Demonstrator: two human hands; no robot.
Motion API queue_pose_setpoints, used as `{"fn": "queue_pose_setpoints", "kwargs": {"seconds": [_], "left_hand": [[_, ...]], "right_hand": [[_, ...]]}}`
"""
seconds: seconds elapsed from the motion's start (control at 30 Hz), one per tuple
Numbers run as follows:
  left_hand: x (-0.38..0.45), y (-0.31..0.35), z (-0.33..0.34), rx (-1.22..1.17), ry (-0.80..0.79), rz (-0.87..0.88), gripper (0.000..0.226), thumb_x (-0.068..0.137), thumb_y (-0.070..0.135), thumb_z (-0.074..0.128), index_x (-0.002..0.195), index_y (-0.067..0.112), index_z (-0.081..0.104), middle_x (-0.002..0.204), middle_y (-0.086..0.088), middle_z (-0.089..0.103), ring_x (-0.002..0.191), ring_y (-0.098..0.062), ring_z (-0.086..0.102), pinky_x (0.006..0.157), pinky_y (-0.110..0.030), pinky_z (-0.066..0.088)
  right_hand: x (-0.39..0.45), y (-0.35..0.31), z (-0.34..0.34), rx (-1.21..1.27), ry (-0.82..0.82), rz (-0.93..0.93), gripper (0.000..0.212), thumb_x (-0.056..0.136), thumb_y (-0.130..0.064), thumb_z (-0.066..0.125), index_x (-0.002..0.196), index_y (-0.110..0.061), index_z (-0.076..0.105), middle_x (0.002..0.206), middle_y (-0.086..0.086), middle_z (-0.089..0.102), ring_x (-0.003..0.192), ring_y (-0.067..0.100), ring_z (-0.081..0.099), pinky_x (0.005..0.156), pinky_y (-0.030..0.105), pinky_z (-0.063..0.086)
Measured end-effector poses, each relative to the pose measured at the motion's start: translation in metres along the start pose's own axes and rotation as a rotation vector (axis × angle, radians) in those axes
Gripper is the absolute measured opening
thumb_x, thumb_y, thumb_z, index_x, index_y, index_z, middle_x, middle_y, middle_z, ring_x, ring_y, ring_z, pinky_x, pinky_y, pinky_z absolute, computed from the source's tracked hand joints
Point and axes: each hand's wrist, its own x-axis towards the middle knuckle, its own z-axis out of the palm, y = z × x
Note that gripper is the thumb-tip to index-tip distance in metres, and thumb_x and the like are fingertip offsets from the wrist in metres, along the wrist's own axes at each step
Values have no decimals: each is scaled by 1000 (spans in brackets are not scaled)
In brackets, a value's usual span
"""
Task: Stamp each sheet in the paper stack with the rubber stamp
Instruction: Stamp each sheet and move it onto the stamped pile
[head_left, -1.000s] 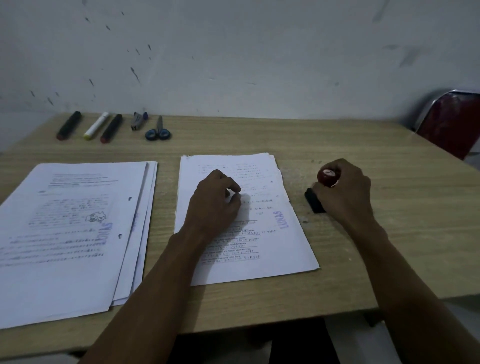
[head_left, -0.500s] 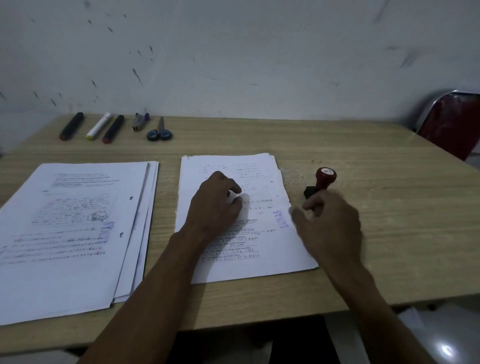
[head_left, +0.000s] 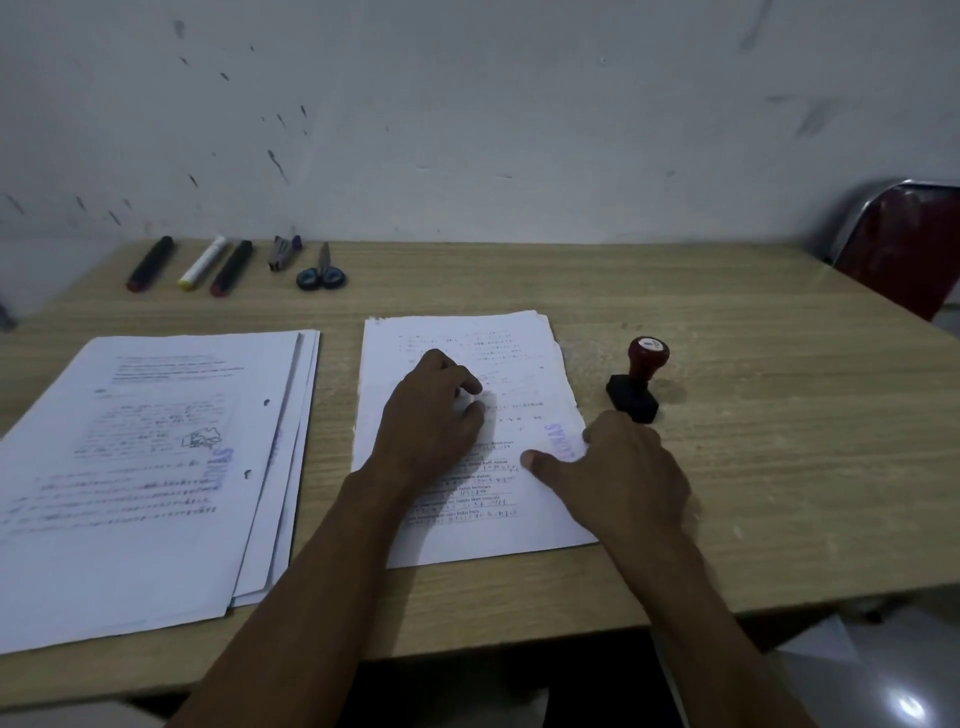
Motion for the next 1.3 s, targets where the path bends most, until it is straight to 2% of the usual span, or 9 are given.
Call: {"fn": "queue_pose_setpoints", "kwargs": {"seconds": [0.1, 0.23, 0.37, 0.6, 0.77, 0.9, 1.0, 1.1, 1.3], "left_hand": [[0, 0, 0, 8, 0, -5, 18, 83, 20, 68, 99, 13, 71, 100, 1, 56, 87, -13, 58, 76, -34, 52], [-1, 0, 1, 6, -3, -10, 18, 83, 20, 68, 99, 13, 71, 100, 1, 56, 87, -14, 58, 76, -33, 52], [-1, 1, 0, 4, 0, -5, 18, 83, 19, 68, 98, 13, 71, 99, 1, 56, 86, -14, 58, 75, -32, 51], [-1, 2, 1, 12, 7, -10, 16, 83, 20, 68, 98, 14, 71, 99, 2, 56, 85, -13, 57, 74, -28, 48], [-1, 3, 0, 14, 1, -22, 16, 83, 20, 67, 98, 14, 71, 101, 2, 57, 86, -13, 58, 76, -29, 49], [0, 4, -1, 6, -6, -29, 17, 83, 19, 67, 98, 13, 71, 102, 0, 57, 87, -14, 58, 75, -27, 47], [-1, 2, -1, -5, 2, -26, 16, 83, 19, 67, 98, 13, 71, 101, 1, 57, 86, -13, 57, 75, -26, 45], [0, 1, -1, -30, 21, -26, 15, 82, 19, 68, 96, 16, 70, 99, 2, 58, 86, -10, 56, 75, -23, 43], [6, 3, -21, -289, 250, -146, 25, 80, 16, 73, 104, 14, 68, 103, 1, 65, 86, -10, 62, 75, -31, 54]], "right_hand": [[4, -4, -5, 54, -60, 35, 58, 67, -63, 77, 89, -18, 48, 89, -2, 53, 83, 21, 56, 68, 31, 43], [3, -5, -7, 88, -79, 66, 64, 65, -61, 79, 103, -16, 54, 107, 3, 60, 97, 26, 60, 69, 29, 41], [-6, -13, -5, -66, -11, 12, 56, 73, -62, 72, 93, -19, 42, 112, 7, 58, 101, 27, 59, 79, 34, 43], [-14, -18, 0, -195, 92, -61, 43, 86, -51, 64, 111, -19, 51, 117, 3, 60, 108, 24, 55, 88, 38, 35], [-21, -19, 4, -68, 140, -119, 49, 86, -35, 69, 128, -22, 47, 126, -2, 55, 115, 22, 53, 93, 38, 40], [-17, -17, 7, 368, 178, -132, 69, 76, -11, 78, 137, -18, 46, 120, 1, 59, 110, 22, 58, 88, 35, 49], [-9, -11, 0, 679, 97, -7, 58, 74, -7, 78, 127, -15, 56, 102, -4, 64, 93, 12, 64, 71, 21, 50], [-1, -4, -4, 798, 24, -2, 15, 81, -11, 75, 88, -22, 70, 83, -6, 72, 74, 9, 69, 61, 24, 53], [-7, -1, -13, 913, 12, -165, 11, 84, -9, 74, 75, -16, 73, 71, -3, 74, 69, 12, 72, 61, 30, 56]]}}
